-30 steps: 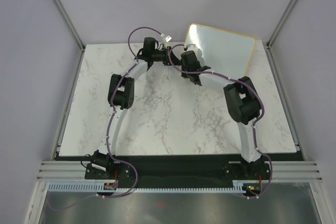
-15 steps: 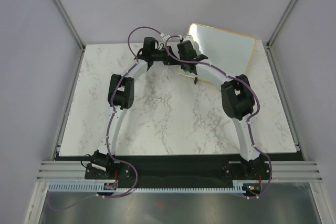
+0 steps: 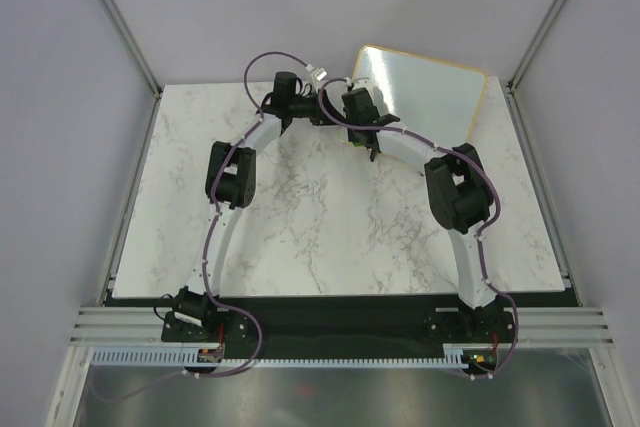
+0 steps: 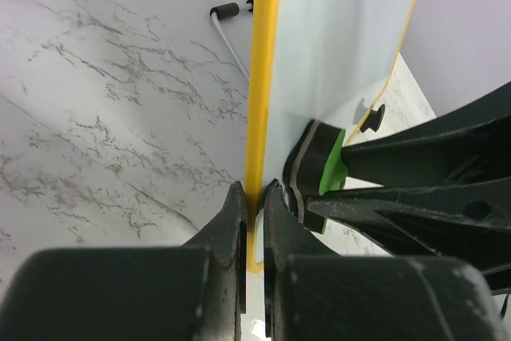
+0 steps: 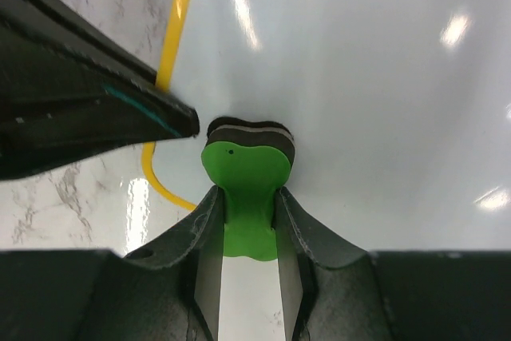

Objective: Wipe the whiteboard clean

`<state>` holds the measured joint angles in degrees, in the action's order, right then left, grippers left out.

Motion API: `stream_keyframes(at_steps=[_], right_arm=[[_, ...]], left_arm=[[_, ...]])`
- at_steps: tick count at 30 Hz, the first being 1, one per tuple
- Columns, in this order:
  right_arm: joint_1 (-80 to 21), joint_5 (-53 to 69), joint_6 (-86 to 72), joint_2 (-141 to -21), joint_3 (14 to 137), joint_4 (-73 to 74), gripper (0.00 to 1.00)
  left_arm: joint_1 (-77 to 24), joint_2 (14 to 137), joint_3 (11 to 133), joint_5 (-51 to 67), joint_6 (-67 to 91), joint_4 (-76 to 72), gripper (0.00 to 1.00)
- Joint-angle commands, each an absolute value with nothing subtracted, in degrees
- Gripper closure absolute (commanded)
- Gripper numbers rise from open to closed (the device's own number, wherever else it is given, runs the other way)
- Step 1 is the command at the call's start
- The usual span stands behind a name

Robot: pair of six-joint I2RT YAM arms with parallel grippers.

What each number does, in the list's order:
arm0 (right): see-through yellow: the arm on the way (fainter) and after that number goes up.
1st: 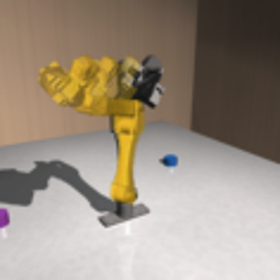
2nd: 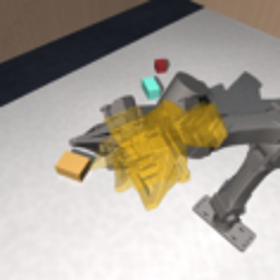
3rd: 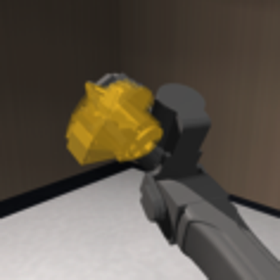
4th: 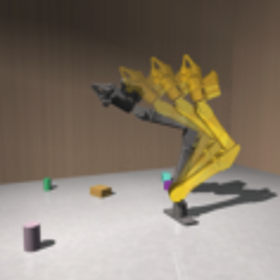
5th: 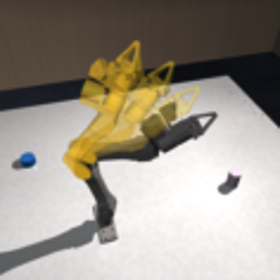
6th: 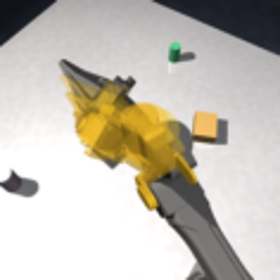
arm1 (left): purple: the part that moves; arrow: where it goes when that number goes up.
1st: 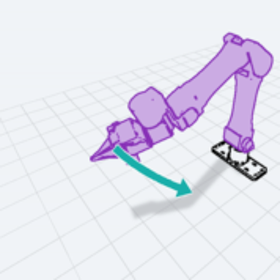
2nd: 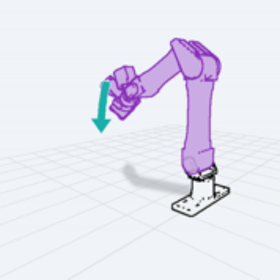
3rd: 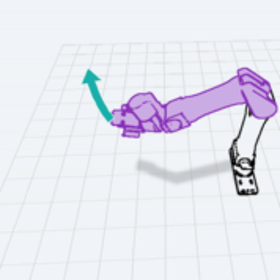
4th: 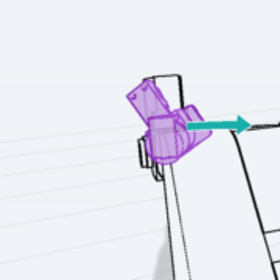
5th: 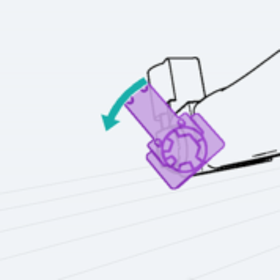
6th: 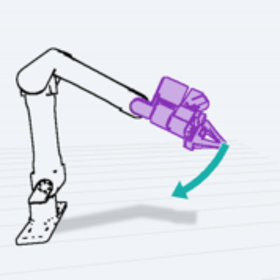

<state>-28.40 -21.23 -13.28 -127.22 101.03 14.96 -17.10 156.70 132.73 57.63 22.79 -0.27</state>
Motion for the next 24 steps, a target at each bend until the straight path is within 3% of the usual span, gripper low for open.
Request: stream_keyframes(at_steps=[1,7,17,24], right_arm=[[-27.42,-23.11,-14.41,-127.36,93.44,19.43,1.00],[-27.42,-24.34,-14.15,-126.39,94.74,18.46,1.00],[-26.81,-23.12,-12.92,-130.86,108.28,20.21,1.00],[-27.95,-21.01,-15.91,-129.30,97.92,19.25,1.00]], left_arm=[[-17.05,152.49,133.07,56.25,20.04,-1.05,0.98],[-16.96,152.58,133.07,56.16,20.04,-1.05,0.98],[-16.96,152.67,133.24,56.16,20.21,-1.23,0.98],[-16.96,152.58,133.07,56.42,20.22,-1.14,0.98]])
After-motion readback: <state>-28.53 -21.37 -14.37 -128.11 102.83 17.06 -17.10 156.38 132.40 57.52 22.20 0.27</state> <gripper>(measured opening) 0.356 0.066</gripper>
